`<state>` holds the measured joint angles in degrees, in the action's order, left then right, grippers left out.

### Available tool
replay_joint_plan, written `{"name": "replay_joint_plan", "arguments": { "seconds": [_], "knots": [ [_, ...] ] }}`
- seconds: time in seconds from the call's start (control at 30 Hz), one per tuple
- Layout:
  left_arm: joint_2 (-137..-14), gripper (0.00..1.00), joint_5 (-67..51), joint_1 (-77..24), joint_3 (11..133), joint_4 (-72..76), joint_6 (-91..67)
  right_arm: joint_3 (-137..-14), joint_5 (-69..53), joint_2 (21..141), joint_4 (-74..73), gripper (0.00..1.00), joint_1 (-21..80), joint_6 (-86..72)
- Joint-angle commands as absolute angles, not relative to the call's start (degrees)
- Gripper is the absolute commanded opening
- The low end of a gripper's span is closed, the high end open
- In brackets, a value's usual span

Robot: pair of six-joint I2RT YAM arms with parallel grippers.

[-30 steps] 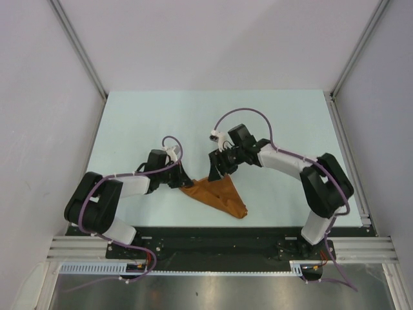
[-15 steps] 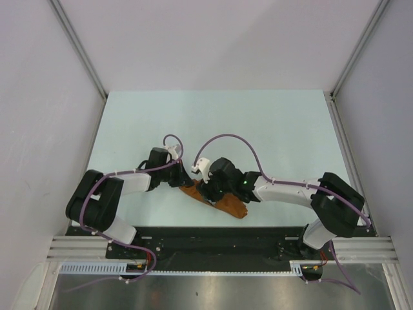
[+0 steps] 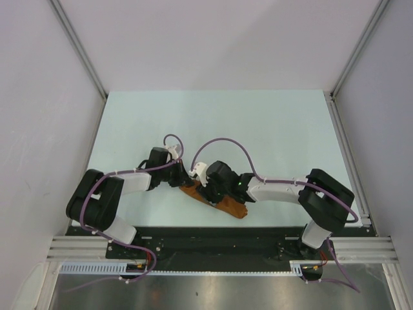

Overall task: Fold the napkin, place the utensils inside, and roll it up
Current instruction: Roll the napkin with the utensil

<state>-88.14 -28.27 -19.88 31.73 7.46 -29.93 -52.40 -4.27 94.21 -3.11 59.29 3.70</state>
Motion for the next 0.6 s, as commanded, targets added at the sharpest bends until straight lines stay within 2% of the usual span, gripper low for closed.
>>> {"name": "replay_joint_plan", "arguments": {
  "seconds": [0.0, 0.3, 0.4, 0.43, 0.47, 0.53, 0.57],
  "knots": [
    [-88.9, 0.00, -26.9, -20.3, 33.3, 5.8, -28.7, -54.6, -3.9, 97.0, -3.0, 0.52, 59.7, 4.4],
    [-88.9, 0.00, -27.1, -20.3, 35.0, 4.7, -28.6, -54.8, -0.7, 100.0, -4.8, 0.56, 59.9, 3.7],
    [-87.5, 0.02, -27.1, -20.3, 35.4, 4.8, -28.7, -56.1, 0.0, 102.1, -7.5, 0.49, 59.2, 2.2],
    [-86.8, 0.07, -26.3, -20.3, 35.7, 4.8, -28.7, -56.4, -2.9, 102.6, -8.6, 0.41, 58.7, 1.0],
    [-86.1, 0.24, -25.8, -20.2, 35.9, 4.7, -28.7, -56.3, -5.0, 102.8, -8.8, 0.37, 57.5, 0.3],
    [-83.4, 0.42, -23.8, -19.5, 36.6, 3.9, -28.7, -55.6, -12.5, 103.3, -8.7, 0.29, 55.9, -1.5],
    [-82.6, 0.60, -23.2, -19.2, 36.6, 3.6, -28.7, -55.3, -15.2, 103.3, -8.4, 0.27, 55.1, -2.2]
  ]
}}
